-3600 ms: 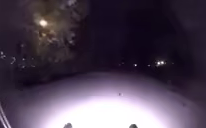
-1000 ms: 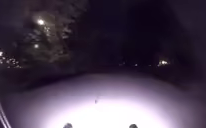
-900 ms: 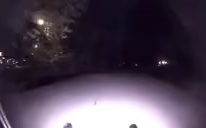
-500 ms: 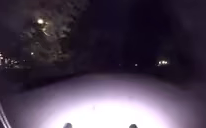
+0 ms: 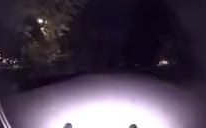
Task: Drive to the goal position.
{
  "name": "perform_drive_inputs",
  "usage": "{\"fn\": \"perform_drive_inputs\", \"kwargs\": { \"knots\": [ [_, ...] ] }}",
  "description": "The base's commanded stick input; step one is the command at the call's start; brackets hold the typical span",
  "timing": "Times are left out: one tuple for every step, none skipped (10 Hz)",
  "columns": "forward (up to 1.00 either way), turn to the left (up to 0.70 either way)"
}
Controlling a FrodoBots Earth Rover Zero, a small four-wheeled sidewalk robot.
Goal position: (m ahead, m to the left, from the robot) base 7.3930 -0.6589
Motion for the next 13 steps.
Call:
{"fn": "perform_drive_inputs", "kwargs": {
  "knots": [
    [0.50, 0.00],
    [0.50, 0.00],
    [0.50, 0.00],
    [0.50, 0.00],
    [0.50, 0.00],
    [0.50, 0.00],
    [0.50, -0.01],
    [0.50, -0.03],
    [0.50, -0.17],
    [0.50, -0.45],
    [0.50, -0.43],
    [0.50, -0.34],
    [0.50, -0.25]
  ]
}}
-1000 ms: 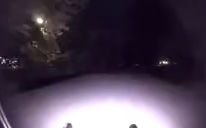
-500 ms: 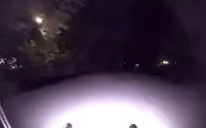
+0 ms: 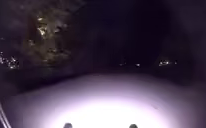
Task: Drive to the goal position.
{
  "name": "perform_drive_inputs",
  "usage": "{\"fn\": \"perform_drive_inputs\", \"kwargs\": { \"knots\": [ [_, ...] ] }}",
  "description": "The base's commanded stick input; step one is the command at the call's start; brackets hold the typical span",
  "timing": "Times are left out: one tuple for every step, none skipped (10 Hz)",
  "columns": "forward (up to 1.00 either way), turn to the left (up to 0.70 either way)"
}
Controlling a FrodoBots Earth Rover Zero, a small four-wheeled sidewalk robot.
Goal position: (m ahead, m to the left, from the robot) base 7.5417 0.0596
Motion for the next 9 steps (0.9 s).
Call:
{"fn": "perform_drive_inputs", "kwargs": {
  "knots": [
    [0.50, -0.17],
    [0.50, -0.08],
    [0.50, 0.00],
    [0.50, 0.00],
    [0.50, 0.00],
    [0.50, 0.00],
    [0.50, 0.00],
    [0.50, 0.00],
    [0.50, 0.00]
  ]
}}
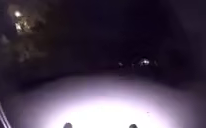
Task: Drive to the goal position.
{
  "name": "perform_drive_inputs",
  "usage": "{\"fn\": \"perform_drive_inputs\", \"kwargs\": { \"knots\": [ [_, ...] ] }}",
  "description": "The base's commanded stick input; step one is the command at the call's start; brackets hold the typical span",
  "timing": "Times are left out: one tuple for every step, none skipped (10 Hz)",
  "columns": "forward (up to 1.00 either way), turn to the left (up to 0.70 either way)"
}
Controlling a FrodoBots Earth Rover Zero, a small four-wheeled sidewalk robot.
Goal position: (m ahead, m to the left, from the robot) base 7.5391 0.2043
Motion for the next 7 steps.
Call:
{"fn": "perform_drive_inputs", "kwargs": {
  "knots": [
    [0.50, 0.00],
    [0.50, 0.00],
    [0.50, 0.00],
    [0.50, 0.00],
    [0.50, 0.00],
    [0.50, 0.00],
    [0.50, 0.00]
  ]
}}
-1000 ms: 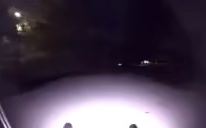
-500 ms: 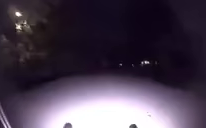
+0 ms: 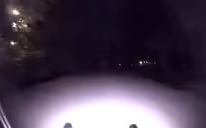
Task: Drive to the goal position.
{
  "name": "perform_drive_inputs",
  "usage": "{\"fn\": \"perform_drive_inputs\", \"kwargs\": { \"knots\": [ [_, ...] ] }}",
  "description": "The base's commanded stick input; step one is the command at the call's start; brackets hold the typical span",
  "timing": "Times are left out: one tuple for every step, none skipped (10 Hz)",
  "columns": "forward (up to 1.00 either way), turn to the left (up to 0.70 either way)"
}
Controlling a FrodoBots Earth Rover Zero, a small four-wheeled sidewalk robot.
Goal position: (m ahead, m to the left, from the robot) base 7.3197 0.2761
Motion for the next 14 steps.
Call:
{"fn": "perform_drive_inputs", "kwargs": {
  "knots": [
    [0.50, 0.00],
    [0.50, 0.00],
    [0.50, 0.00],
    [0.50, 0.00],
    [0.50, 0.00],
    [0.50, 0.00],
    [0.50, 0.00],
    [0.50, 0.00],
    [0.50, 0.00],
    [0.50, 0.00],
    [0.50, 0.00],
    [0.50, 0.00],
    [0.50, 0.00],
    [0.50, 0.00]
  ]
}}
